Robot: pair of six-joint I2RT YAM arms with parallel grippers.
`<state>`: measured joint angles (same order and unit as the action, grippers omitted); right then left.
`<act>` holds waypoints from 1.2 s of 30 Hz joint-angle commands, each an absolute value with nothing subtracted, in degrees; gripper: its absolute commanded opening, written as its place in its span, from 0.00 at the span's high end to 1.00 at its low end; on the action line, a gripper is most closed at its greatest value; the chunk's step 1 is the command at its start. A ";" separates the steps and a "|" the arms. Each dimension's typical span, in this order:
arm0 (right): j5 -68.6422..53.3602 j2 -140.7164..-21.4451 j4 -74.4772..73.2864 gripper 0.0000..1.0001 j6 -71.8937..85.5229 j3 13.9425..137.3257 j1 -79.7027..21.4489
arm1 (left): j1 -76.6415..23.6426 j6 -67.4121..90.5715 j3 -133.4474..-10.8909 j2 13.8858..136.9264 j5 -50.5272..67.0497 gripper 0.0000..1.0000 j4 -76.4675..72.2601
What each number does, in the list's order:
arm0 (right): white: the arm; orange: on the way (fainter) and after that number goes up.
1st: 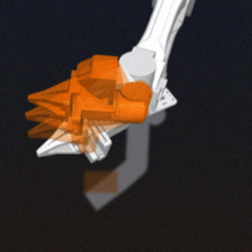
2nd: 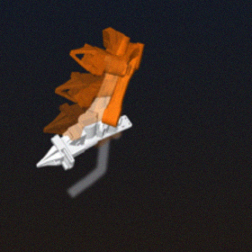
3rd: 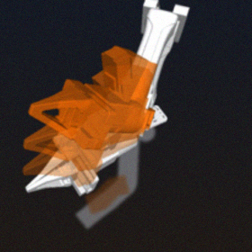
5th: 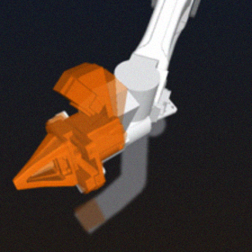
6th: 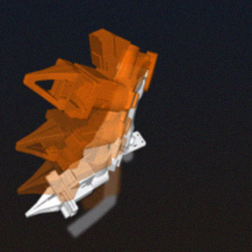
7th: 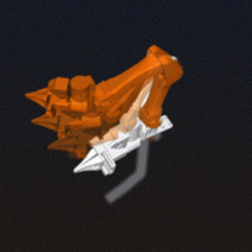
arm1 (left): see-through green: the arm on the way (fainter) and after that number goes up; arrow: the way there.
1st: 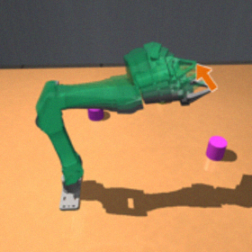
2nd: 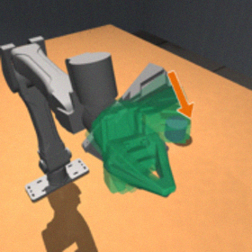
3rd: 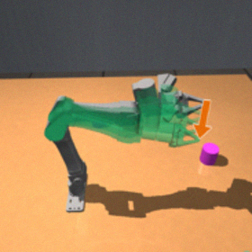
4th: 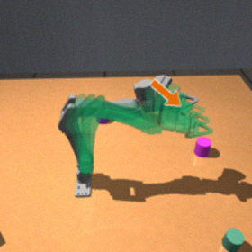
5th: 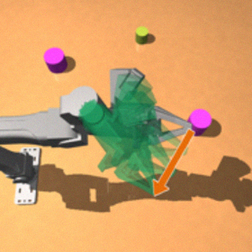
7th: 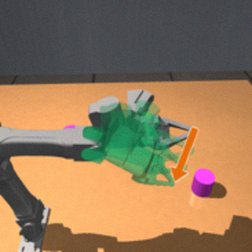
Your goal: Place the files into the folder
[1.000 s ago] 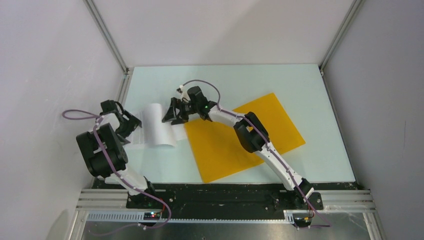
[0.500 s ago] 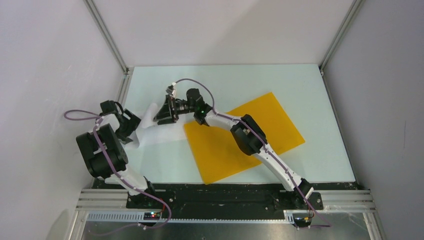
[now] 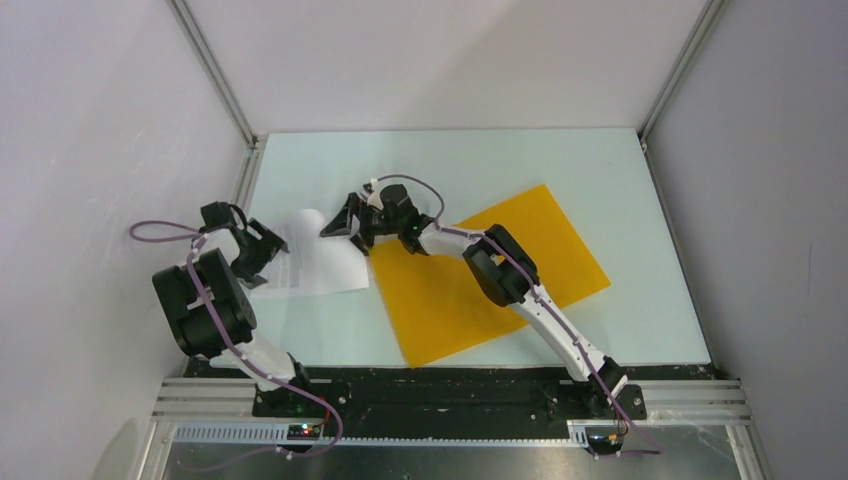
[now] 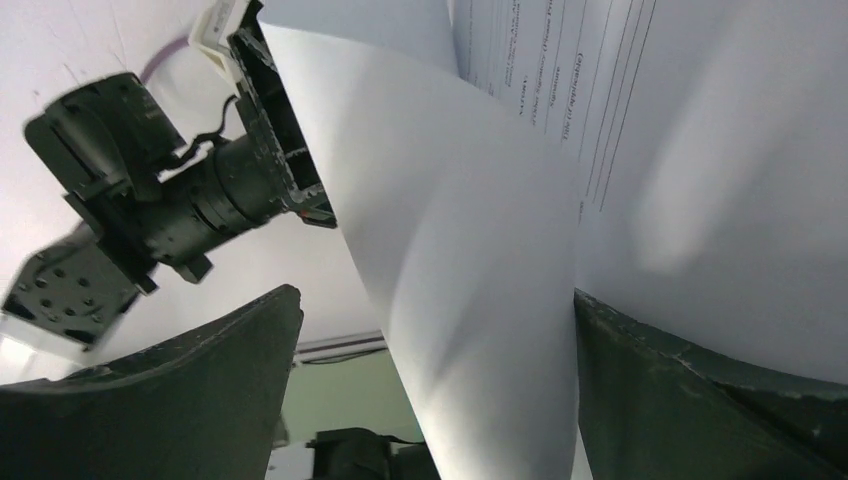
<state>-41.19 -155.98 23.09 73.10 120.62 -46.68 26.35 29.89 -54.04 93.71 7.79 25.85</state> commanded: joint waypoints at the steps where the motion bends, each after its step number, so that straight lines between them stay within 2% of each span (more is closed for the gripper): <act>1: -40.22 -150.92 28.97 0.01 80.98 121.77 -46.59 | 26.25 29.40 -51.86 92.38 9.94 0.07 27.43; 5: -41.28 -150.86 32.96 0.01 82.24 123.27 -47.19 | 26.27 28.57 -51.26 91.77 9.79 0.07 27.59; 13: -41.18 -145.75 43.64 0.01 85.62 112.48 -46.83 | 26.33 28.58 -50.90 91.51 9.29 0.07 27.59; 16: -40.90 -145.47 41.36 0.05 82.93 112.41 -47.08 | 26.31 28.82 -50.92 91.48 9.56 0.07 27.60; 18: -40.86 -146.22 36.70 0.16 80.34 114.29 -47.29 | 26.24 28.86 -50.97 91.39 9.47 0.07 27.60; 19: -40.34 -146.66 32.44 0.30 79.46 114.80 -47.35 | 26.26 28.90 -50.97 91.21 9.33 0.07 27.60; 20: -39.86 -146.76 30.02 0.37 78.11 115.40 -47.28 | 26.32 28.87 -51.09 91.04 9.32 0.07 27.55; 21: -38.88 -146.95 26.53 0.50 77.86 115.40 -47.13 | 26.30 28.77 -51.21 90.66 9.41 0.07 27.62; 22: -38.42 -146.91 24.65 0.56 76.84 115.18 -46.76 | 26.26 28.59 -51.69 90.05 9.32 0.07 28.36; 23: -37.58 -146.55 21.15 0.67 76.08 114.64 -46.63 | 26.27 28.49 -51.99 89.72 8.94 0.07 28.64; 28: -37.37 -143.92 18.46 0.95 68.28 112.32 -44.95 | 26.22 27.10 -55.97 86.07 9.57 0.03 31.07; 30: -37.87 -141.06 18.28 0.99 64.43 111.86 -43.89 | 25.93 26.24 -56.95 83.88 12.54 0.02 31.20; 36: -46.44 -133.45 16.88 0.99 50.34 110.67 -38.49 | 22.72 19.23 -57.97 76.83 21.05 0.00 31.11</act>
